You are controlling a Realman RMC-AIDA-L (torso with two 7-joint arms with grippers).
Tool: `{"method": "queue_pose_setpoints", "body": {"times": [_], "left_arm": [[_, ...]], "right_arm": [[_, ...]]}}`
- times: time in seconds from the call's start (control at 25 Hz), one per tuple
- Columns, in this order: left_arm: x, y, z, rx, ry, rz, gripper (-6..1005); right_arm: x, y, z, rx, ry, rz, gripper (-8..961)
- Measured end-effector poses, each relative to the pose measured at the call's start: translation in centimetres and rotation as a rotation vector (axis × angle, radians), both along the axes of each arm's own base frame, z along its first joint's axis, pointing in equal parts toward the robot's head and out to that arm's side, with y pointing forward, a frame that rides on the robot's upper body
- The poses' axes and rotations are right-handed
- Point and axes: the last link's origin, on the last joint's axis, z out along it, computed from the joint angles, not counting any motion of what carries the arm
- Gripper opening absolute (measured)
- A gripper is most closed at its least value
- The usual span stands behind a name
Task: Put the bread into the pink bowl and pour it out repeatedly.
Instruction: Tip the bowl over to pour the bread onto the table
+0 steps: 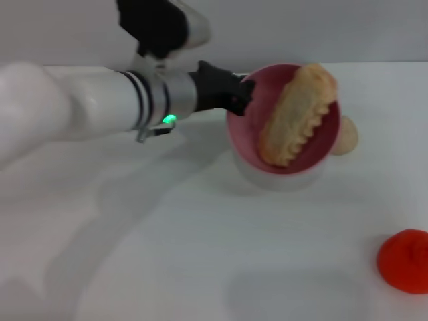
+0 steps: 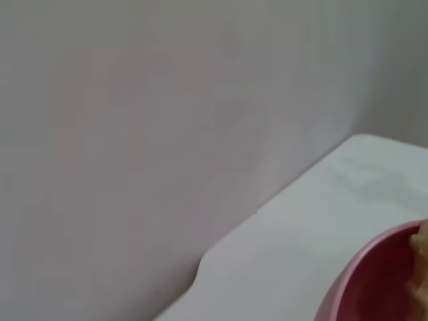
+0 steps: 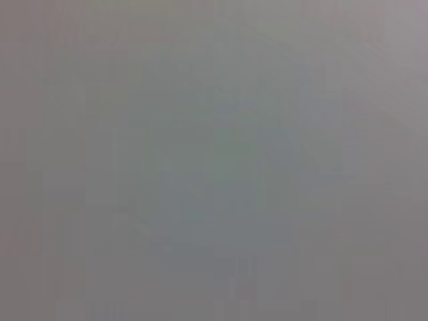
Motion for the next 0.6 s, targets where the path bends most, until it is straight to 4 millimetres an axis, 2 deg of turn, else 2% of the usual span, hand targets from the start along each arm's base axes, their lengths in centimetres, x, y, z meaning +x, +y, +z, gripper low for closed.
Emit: {"method": "queue_pose_setpoints", "body": {"times": [0.04, 0.2, 0.24, 0.4, 0.6], "left_arm": [[1.1, -0.6, -1.4, 0.034, 0.005, -0.058, 48], [1.9, -1.0, -2.2, 0.065, 0.009, -0.1, 48], [2.9, -1.9, -3.5, 0.109, 0.023, -0.177, 48], [3.2, -2.1, -3.8, 0.133, 0.023, -0.199, 48], [4.3, -3.1, -4.4, 0.29, 0.063, -0.359, 48]], "right_arm": [[0.0, 0.0, 0.0, 0.0, 0.0, 0.0, 432], [0.0, -0.1, -0.1, -0.002, -0.001, 0.001, 433], [0.0, -0.1, -0.1, -0.002, -0.001, 0.001, 433], [-0.1, -0.1, -0.1, -0.003, -0.001, 0.007, 432], [-0.5, -0.1, -0.4, -0.016, 0.004, 0.024, 433]]}}
